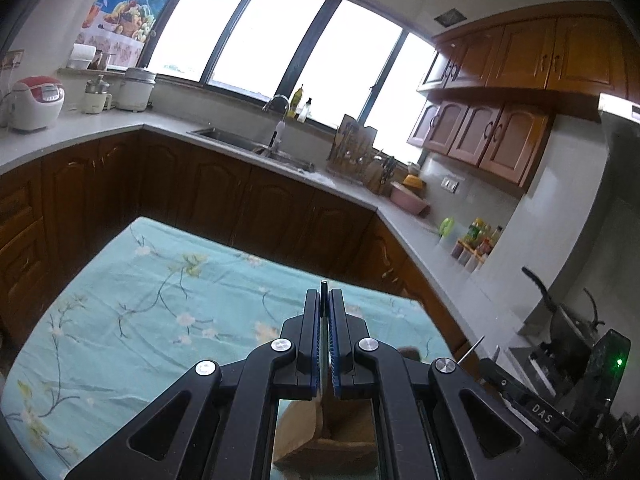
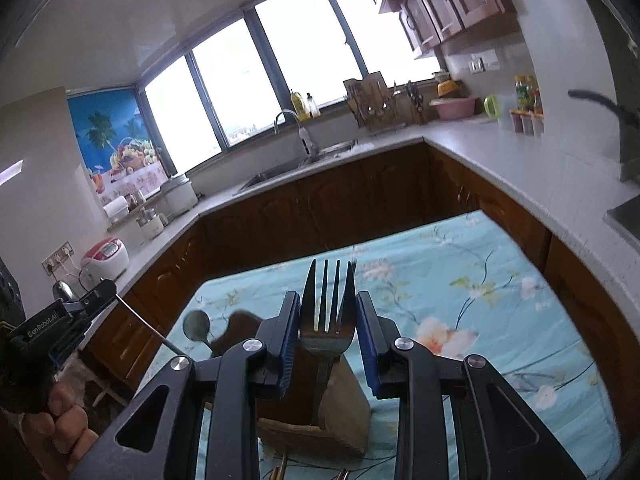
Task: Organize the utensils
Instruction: 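Lower the rod into the caddy and open the left tool while the right tool releases the fork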
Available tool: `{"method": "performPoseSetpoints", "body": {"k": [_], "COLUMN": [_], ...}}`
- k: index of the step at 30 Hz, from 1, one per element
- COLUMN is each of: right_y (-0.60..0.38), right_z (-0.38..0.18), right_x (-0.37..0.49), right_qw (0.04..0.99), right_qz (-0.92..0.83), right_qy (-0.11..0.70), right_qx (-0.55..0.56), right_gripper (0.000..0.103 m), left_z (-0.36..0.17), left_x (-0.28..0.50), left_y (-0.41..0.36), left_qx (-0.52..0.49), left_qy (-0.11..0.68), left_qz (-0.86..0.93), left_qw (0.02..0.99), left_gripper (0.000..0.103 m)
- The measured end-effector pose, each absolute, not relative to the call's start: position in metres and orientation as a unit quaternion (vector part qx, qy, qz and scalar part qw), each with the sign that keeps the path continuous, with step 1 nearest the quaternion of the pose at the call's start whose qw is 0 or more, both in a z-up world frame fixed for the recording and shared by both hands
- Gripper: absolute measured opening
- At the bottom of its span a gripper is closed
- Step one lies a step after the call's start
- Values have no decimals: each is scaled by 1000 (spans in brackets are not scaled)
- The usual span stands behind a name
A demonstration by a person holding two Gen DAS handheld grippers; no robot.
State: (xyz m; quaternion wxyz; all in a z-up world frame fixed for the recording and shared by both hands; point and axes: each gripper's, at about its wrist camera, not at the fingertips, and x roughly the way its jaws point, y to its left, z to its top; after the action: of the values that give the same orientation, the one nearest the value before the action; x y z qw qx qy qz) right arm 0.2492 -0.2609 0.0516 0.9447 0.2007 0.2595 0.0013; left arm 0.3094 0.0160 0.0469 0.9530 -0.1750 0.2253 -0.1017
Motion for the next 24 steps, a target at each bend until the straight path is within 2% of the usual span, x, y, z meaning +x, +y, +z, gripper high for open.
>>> {"method": "performPoseSetpoints", "body": {"k": [10,24], "right_y": [-255,-251], "right_z": [28,26], "right_x": [263,267], "right_qw": [932,928], "right_qz": [15,20], "right_qy": [294,305], "right_qx": [213,211], "right_gripper": [29,29], "left_z": [41,41], "left_x": [325,332], "left_y": [11,14], "left_qx": [-146,-139], "left_qy": [252,270], "left_qz": [-109,-112], "left_qw": [950,946], "left_gripper": [4,7]}}
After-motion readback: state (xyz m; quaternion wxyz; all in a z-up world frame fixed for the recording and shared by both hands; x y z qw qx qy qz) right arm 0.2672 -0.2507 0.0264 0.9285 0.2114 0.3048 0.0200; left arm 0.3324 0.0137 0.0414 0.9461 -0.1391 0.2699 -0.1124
